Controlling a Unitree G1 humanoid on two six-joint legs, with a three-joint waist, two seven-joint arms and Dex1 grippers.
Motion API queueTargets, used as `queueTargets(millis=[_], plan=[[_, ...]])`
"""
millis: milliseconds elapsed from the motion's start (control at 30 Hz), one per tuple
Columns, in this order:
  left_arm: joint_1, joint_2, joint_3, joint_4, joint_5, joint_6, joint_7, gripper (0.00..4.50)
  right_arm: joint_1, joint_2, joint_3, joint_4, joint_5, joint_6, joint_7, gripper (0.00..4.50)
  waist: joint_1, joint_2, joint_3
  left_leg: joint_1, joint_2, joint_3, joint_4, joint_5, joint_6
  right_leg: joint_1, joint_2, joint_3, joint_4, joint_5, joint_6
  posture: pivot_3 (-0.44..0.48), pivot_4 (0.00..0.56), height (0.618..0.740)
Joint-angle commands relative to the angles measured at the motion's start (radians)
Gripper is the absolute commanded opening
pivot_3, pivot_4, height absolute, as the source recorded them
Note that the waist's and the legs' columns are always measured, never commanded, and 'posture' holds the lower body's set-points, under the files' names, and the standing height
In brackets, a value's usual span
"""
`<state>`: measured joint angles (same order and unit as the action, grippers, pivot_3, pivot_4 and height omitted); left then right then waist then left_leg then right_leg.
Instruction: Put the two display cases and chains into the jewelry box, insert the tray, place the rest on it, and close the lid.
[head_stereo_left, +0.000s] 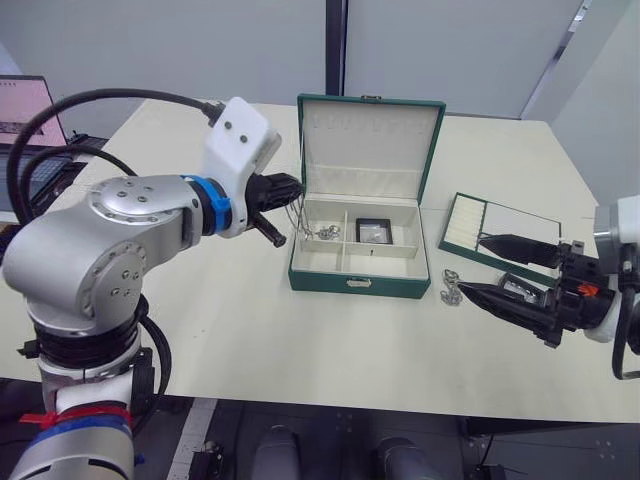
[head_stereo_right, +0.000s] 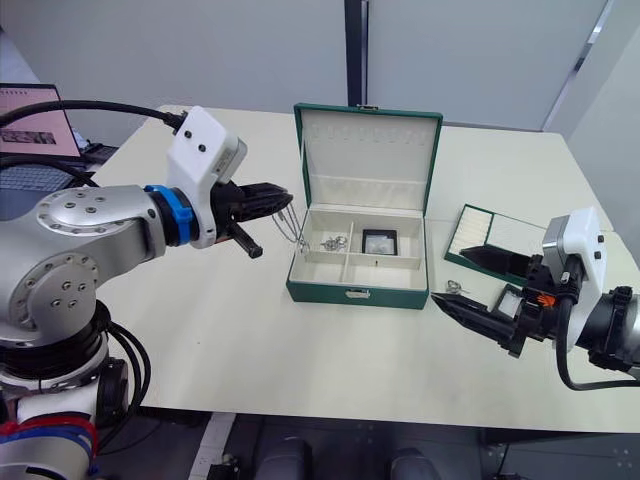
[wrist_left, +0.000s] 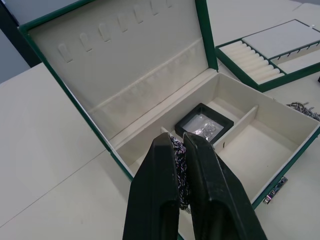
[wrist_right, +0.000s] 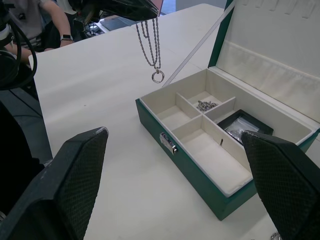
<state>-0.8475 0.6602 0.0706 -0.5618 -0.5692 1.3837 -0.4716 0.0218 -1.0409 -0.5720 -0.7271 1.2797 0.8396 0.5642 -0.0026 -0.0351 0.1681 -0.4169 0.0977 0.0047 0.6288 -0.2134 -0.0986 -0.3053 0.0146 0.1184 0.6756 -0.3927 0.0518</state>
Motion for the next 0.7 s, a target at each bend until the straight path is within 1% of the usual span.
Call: queueTargets(millis=[33,133,333,633,700], plan=[[0.021,-0.014,-0.045,0.040,0.028,-0.111,-0.010,0.01,0.016,-0.003,-0.041,-0.028,0.013,-0.003,-0.010,4.50,0.000,0.000,0.000,0.000,0.000,0.000,0.000,0.000,0.000,0.000,0.000,0.000,0.000,0.000,0.000,0.000,0.150,0.740],[0.036,-0.027,-0.106,0.085,0.053,-0.185,-0.021,0.01,0.023,-0.001,-0.041,-0.033,0.014,-0.006,-0.021,4.50,0.000,0.000,0.000,0.000,0.000,0.000,0.000,0.000,0.000,0.000,0.000,0.000,0.000,0.000,0.000,0.000,0.150,0.740],[0.071,-0.045,-0.192,0.155,0.115,-0.302,-0.034,0.01,0.037,0.003,-0.039,-0.039,0.015,-0.011,-0.024,4.50,0.000,0.000,0.000,0.000,0.000,0.000,0.000,0.000,0.000,0.000,0.000,0.000,0.000,0.000,0.000,0.000,0.150,0.740],[0.121,-0.049,-0.260,0.191,0.207,-0.381,-0.026,0.01,0.118,0.012,-0.103,-0.050,-0.002,-0.016,0.020,4.50,0.001,0.000,0.000,0.000,0.000,0.000,0.000,0.000,0.000,0.000,0.000,0.000,0.000,0.000,0.000,0.000,0.150,0.740],[0.129,-0.064,-0.280,0.216,0.233,-0.410,-0.020,0.01,0.134,0.018,-0.110,-0.052,-0.012,-0.021,0.031,4.50,0.001,0.000,0.000,0.000,0.000,0.000,0.000,0.000,0.000,0.000,0.000,0.000,0.000,0.000,0.000,0.000,0.150,0.740]])
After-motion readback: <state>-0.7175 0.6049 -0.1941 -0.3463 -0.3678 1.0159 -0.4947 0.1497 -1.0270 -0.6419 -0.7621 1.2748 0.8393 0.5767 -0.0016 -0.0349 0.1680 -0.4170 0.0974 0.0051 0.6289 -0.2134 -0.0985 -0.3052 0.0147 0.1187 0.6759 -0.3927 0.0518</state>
